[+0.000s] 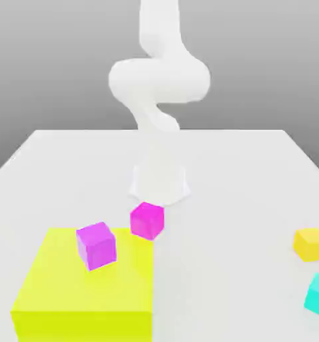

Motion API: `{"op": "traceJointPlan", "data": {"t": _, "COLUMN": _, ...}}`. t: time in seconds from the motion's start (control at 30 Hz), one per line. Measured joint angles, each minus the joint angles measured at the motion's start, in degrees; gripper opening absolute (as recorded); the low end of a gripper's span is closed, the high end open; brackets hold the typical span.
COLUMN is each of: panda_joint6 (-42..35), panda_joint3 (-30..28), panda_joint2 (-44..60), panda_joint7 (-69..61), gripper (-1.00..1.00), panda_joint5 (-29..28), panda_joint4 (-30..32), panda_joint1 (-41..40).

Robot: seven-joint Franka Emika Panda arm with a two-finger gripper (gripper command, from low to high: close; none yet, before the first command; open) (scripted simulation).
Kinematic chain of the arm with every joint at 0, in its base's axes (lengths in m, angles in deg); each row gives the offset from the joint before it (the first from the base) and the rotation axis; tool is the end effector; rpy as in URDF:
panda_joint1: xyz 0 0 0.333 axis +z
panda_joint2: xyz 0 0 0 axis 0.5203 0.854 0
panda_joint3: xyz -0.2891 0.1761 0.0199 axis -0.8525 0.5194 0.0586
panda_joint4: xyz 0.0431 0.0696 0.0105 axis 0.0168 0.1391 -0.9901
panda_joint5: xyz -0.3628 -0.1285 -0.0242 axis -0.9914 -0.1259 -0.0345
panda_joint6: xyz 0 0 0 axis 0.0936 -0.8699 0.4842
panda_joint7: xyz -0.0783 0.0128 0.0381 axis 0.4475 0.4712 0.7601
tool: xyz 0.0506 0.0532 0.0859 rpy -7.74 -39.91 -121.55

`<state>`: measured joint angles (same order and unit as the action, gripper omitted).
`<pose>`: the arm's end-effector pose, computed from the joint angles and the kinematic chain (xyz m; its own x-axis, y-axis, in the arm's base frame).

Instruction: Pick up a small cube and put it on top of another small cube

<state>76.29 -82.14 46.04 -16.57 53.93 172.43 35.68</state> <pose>0.3617 0.0322 0.6812 0.6196 -0.6074 0.4972 -0.4259 -0.7922 -0.4370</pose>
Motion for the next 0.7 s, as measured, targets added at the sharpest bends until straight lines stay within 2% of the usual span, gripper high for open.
{"op": "traceJointPlan", "data": {"t": 0.47, "panda_joint6": 14.4, "panda_joint3": 7.6, "panda_joint2": 29.3, "panda_joint7": -27.4, "gripper": 0.00, "panda_joint5": 2.4, "panda_joint4": 9.6, "panda_joint1": 21.0}}
{"op": "traceJointPlan", "data": {"t": 0.7, "panda_joint6": 21.6, "panda_joint3": 13.0, "panda_joint2": 44.1, "panda_joint7": -36.4, "gripper": 0.00, "panda_joint5": -2.7, "panda_joint4": 14.4, "panda_joint1": 30.6}}
